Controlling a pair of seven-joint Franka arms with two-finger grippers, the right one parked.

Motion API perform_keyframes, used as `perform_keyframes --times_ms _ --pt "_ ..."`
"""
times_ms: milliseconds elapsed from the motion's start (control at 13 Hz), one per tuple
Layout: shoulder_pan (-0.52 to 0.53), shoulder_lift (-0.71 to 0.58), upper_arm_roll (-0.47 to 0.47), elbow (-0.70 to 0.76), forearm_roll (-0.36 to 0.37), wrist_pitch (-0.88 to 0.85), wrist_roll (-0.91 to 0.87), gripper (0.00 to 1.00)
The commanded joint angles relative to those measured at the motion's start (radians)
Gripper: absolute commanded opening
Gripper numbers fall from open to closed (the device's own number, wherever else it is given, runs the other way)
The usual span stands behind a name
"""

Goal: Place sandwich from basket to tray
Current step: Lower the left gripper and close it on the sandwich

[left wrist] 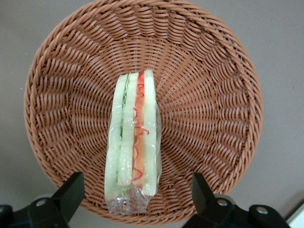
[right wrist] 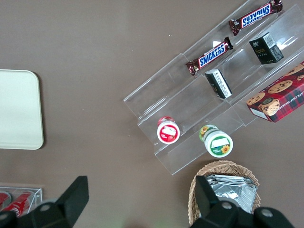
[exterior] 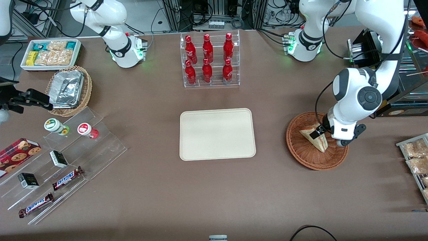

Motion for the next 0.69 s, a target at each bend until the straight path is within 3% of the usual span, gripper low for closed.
perform_keyframes --times_ms 0,615 --pt "-0.007 -0.005 0.004 -0.040 0.014 0.065 -0.049 1.00" --pt "-0.007 0.035 0.005 -0.106 0.014 0.185 -0.049 1.00"
